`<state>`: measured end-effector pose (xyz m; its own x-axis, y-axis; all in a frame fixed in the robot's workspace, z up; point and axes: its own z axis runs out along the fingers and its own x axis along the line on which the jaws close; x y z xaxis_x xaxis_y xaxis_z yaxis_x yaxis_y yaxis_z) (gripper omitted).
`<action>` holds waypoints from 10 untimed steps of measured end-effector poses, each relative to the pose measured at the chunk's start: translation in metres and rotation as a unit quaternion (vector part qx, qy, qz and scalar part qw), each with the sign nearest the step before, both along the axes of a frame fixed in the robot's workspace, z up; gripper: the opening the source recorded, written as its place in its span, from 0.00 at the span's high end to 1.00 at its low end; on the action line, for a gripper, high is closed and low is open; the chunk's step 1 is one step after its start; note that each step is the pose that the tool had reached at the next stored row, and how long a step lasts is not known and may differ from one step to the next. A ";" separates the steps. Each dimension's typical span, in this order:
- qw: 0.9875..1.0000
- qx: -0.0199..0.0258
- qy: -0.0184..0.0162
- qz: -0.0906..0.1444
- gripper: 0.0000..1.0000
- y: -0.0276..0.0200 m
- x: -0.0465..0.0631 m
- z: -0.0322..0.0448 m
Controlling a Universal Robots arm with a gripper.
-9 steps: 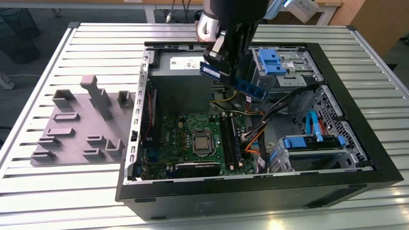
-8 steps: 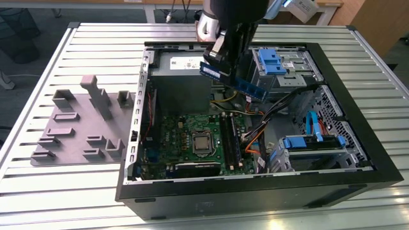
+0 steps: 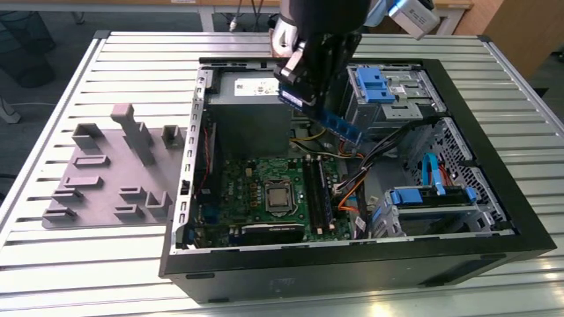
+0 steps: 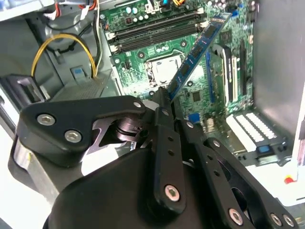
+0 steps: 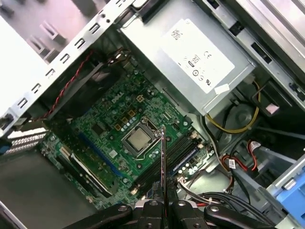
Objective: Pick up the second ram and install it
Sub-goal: 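Insert the second ram into the second slot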
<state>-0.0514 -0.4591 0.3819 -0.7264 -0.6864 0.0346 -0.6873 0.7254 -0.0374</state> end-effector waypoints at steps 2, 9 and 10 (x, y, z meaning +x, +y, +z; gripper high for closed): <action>1.000 0.000 0.000 -0.018 0.86 0.0000 0.000 -0.0006; 0.997 0.000 0.000 -0.082 0.86 0.0000 0.000 -0.0024; 0.996 0.000 0.000 -0.091 0.86 0.0000 0.000 -0.0027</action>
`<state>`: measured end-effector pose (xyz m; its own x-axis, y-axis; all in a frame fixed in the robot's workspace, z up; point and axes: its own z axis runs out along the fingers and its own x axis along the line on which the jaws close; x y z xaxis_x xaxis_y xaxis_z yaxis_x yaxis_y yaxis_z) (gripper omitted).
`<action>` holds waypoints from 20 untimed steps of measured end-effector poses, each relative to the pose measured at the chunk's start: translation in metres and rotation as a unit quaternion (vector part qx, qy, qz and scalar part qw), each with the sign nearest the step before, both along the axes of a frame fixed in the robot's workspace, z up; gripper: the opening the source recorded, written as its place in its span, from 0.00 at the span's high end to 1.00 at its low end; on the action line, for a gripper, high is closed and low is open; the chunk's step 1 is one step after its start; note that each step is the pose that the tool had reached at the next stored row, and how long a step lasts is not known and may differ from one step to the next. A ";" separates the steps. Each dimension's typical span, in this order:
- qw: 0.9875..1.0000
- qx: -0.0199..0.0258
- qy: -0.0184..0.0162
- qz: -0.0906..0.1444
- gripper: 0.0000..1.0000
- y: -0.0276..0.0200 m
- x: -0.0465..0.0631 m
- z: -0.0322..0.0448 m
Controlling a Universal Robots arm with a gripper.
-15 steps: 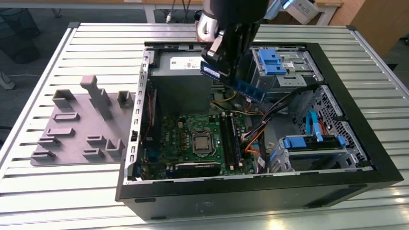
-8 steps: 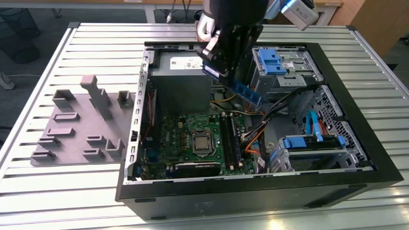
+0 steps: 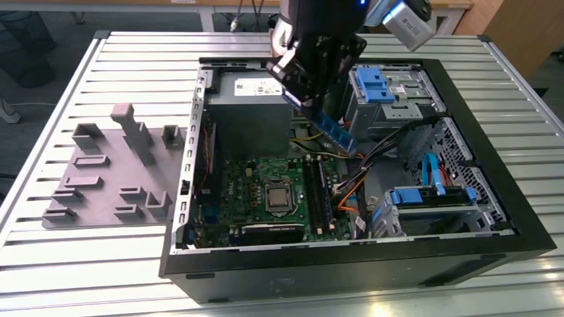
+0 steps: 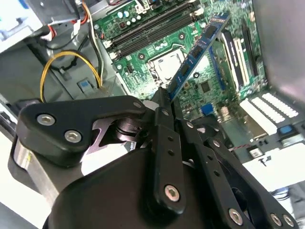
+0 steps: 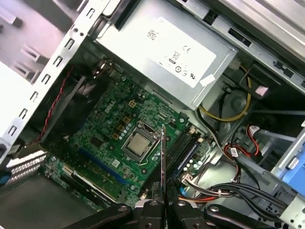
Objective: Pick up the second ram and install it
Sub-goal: 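Insert the second ram into the second slot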
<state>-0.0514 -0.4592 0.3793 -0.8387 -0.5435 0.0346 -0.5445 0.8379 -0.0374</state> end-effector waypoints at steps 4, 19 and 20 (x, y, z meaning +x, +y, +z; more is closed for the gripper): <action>0.999 0.000 0.000 -0.035 0.86 0.0000 0.000 -0.0010; 0.986 0.000 0.000 -0.165 0.86 0.0001 0.000 -0.0070; 0.985 0.000 0.000 -0.174 0.86 0.0001 0.000 -0.0075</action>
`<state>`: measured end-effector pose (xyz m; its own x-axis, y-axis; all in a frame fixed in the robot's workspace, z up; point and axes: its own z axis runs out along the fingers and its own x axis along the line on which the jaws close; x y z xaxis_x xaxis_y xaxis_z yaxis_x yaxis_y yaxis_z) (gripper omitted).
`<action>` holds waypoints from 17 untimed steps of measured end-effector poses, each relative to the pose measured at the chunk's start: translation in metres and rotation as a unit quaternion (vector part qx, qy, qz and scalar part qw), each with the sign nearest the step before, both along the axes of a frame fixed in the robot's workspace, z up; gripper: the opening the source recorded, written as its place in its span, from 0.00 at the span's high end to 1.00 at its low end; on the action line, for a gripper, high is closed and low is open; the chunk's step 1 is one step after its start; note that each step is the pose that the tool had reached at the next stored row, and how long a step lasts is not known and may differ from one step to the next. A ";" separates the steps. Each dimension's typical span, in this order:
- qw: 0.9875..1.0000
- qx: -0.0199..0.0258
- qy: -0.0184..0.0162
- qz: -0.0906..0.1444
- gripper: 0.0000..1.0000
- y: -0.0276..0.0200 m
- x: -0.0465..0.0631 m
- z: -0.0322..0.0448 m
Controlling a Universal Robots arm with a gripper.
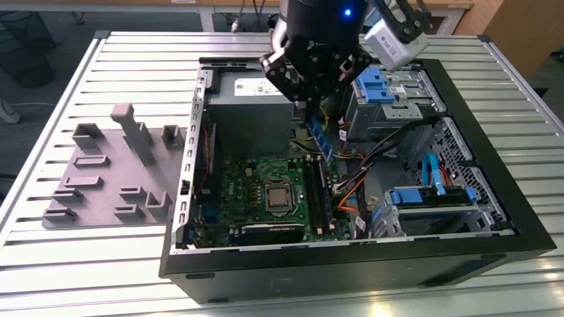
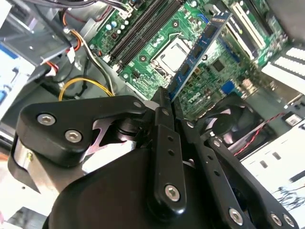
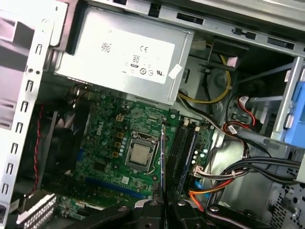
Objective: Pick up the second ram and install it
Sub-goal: 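Insert the second ram into the second slot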
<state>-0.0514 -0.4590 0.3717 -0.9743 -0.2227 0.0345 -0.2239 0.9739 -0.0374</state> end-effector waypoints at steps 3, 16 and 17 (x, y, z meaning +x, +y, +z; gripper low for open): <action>1.000 0.000 0.000 -0.027 0.86 0.0000 0.000 -0.0022; 0.997 0.000 0.001 -0.076 0.86 0.0014 0.015 -0.0215; 0.997 0.000 0.001 -0.079 0.86 0.0014 0.017 -0.0233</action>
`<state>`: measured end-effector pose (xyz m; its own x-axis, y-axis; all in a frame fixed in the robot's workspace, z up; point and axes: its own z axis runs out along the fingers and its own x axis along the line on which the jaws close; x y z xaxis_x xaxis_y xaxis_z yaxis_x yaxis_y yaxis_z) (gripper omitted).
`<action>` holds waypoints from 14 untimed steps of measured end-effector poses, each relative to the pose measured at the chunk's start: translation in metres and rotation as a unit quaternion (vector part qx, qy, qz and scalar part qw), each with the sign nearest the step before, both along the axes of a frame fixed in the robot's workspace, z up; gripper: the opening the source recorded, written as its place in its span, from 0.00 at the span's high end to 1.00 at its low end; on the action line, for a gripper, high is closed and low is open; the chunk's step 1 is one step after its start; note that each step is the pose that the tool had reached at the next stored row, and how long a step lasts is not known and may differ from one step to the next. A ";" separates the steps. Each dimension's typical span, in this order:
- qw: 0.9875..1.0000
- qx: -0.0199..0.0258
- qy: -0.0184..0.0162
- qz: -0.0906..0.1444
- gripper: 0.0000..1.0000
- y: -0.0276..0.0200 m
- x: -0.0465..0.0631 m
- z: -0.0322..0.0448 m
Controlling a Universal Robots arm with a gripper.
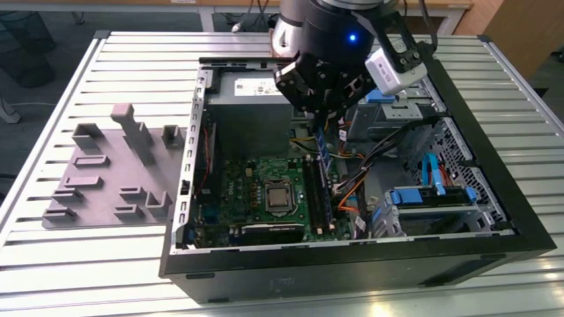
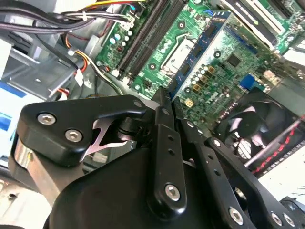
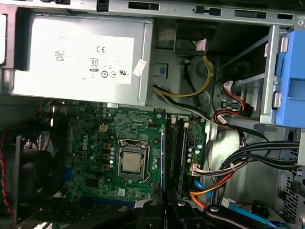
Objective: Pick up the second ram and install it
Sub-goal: 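Insert the second ram into the second slot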
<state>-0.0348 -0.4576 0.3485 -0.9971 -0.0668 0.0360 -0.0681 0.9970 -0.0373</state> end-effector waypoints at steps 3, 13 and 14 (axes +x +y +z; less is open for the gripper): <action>1.000 0.000 0.000 -0.014 0.86 0.0000 0.002 -0.0054; 1.000 0.000 0.000 -0.024 0.86 0.0004 0.008 -0.0235; 1.000 0.000 0.000 -0.024 0.86 0.0004 0.009 -0.0253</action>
<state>-0.0262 -0.4572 0.3232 -0.9992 -0.0193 0.0361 -0.0207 0.9991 -0.0372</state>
